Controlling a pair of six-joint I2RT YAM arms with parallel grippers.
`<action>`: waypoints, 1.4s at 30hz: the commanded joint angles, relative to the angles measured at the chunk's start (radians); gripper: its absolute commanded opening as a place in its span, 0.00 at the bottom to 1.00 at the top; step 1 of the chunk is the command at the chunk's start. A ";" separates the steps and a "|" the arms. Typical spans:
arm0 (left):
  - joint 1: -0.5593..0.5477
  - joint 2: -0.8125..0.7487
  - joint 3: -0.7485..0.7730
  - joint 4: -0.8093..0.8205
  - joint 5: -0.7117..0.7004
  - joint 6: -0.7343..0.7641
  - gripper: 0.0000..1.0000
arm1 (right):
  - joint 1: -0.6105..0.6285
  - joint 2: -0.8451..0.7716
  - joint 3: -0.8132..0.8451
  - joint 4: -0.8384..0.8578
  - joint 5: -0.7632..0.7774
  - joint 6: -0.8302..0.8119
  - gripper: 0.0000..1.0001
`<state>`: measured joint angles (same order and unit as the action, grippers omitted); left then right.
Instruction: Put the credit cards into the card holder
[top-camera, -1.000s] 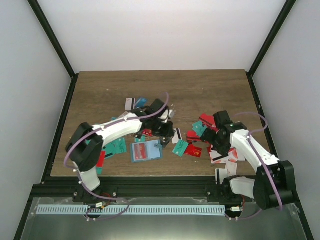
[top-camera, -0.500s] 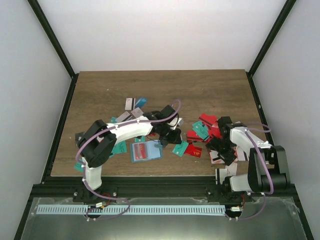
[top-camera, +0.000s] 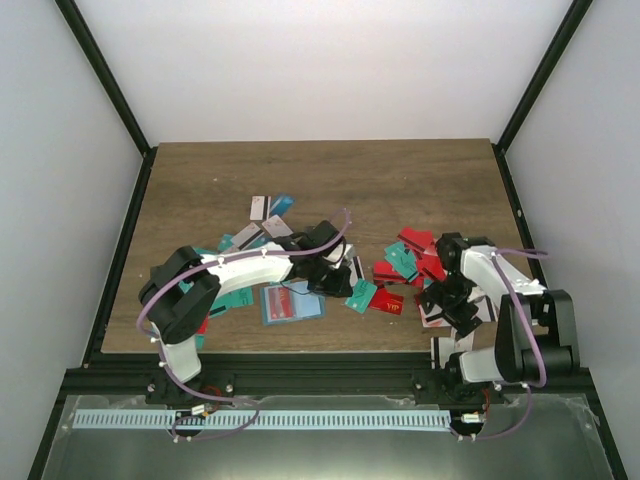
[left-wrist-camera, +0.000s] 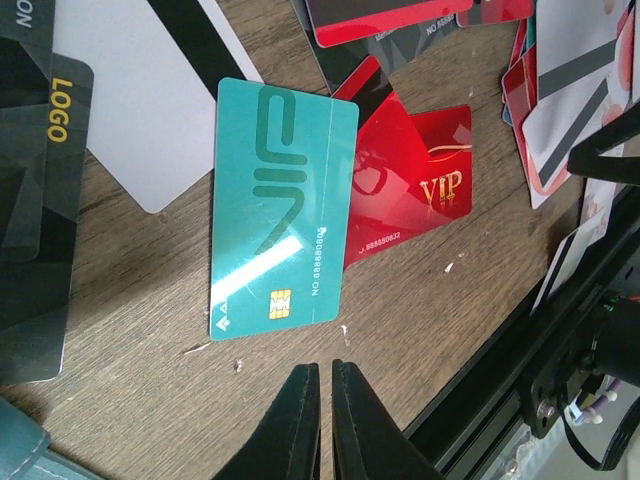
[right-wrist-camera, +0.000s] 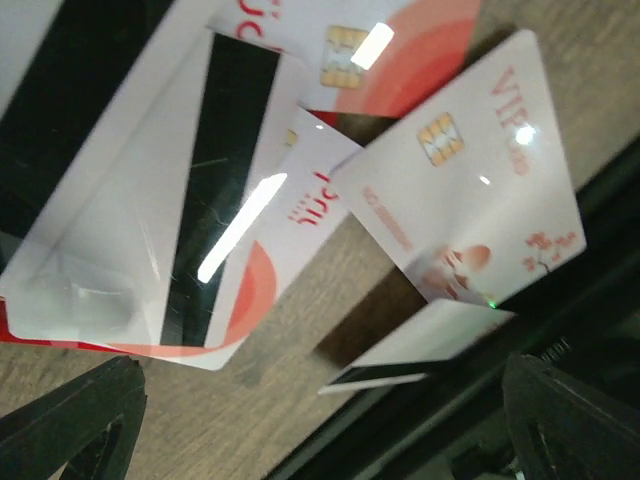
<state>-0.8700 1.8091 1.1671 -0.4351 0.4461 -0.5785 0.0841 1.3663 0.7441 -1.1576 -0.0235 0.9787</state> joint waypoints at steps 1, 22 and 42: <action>-0.003 -0.040 -0.023 0.058 -0.007 -0.025 0.07 | -0.012 0.040 0.065 -0.134 0.016 0.087 0.98; -0.002 -0.091 -0.091 0.112 -0.023 -0.044 0.07 | -0.012 0.217 0.038 -0.099 0.056 0.119 0.62; -0.003 -0.103 -0.118 0.125 -0.033 -0.049 0.07 | 0.020 0.327 0.017 -0.042 0.035 0.064 0.19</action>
<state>-0.8703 1.7344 1.0557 -0.3286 0.4232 -0.6258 0.0978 1.6615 0.7849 -1.2404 -0.0010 1.0508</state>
